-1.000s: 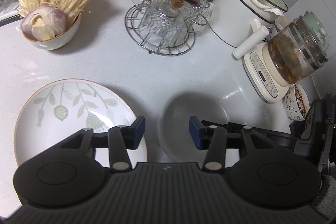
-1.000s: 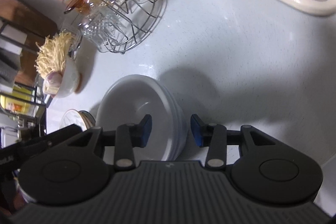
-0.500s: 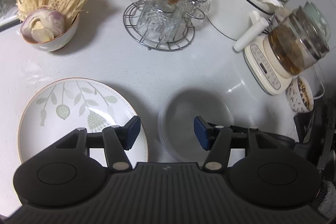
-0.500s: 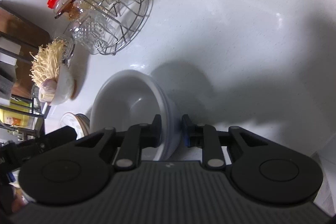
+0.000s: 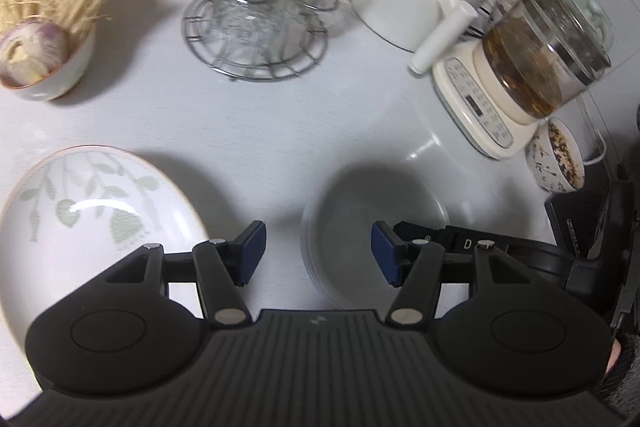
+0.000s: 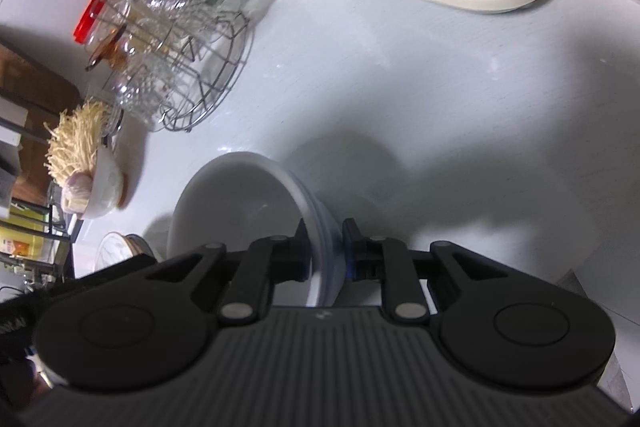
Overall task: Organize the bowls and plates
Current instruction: 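Lower the white bowl into the stacked light blue bowls with both grippers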
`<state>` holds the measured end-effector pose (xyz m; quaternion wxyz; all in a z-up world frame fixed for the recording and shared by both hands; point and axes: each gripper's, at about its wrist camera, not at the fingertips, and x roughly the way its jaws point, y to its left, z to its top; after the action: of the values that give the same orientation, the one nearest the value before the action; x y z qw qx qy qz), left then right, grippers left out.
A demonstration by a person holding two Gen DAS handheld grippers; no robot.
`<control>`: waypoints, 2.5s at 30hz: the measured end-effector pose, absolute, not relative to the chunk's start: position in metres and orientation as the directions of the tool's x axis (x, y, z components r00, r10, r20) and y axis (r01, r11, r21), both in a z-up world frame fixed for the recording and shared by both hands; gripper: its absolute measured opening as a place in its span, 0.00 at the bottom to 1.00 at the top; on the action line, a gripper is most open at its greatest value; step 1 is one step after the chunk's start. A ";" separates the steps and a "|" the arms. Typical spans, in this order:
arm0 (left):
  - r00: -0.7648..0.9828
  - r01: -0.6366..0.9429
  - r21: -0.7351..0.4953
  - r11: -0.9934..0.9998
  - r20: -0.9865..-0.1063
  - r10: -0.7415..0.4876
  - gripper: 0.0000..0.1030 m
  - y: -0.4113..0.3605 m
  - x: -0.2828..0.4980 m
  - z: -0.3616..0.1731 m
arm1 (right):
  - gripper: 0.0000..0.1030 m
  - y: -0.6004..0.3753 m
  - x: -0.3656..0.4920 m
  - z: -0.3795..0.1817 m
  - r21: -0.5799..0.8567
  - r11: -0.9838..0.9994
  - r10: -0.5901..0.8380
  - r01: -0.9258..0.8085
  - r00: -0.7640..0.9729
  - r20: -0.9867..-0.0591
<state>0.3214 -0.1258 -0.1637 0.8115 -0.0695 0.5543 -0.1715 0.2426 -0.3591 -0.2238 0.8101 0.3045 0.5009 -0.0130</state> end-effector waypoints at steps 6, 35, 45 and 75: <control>0.312 0.227 -0.300 0.926 -0.878 -0.361 0.62 -0.149 0.325 -0.169 | 0.18 -0.378 0.240 -0.222 0.490 0.799 0.275 0.350 0.513 -0.814; 0.289 0.106 -0.409 0.906 -0.859 -0.421 0.62 -0.143 0.327 -0.186 | 0.19 -0.372 0.250 -0.205 0.484 0.833 0.340 0.269 0.441 -0.831; 0.294 0.108 -0.421 0.901 -0.852 -0.434 0.62 -0.128 0.321 -0.183 | 0.19 -0.358 0.246 -0.197 0.469 0.840 0.337 0.271 0.416 -0.844; 0.369 0.087 -0.533 0.842 -0.768 -0.524 0.27 -0.037 0.301 -0.142 | 0.19 -0.297 0.219 -0.143 0.516 0.813 0.341 0.268 0.500 -0.796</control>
<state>0.3015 -0.0365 -0.1421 0.8012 -0.2069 0.5282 -0.1905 0.2193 -0.2975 -0.1429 0.8106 0.3046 0.4996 0.0223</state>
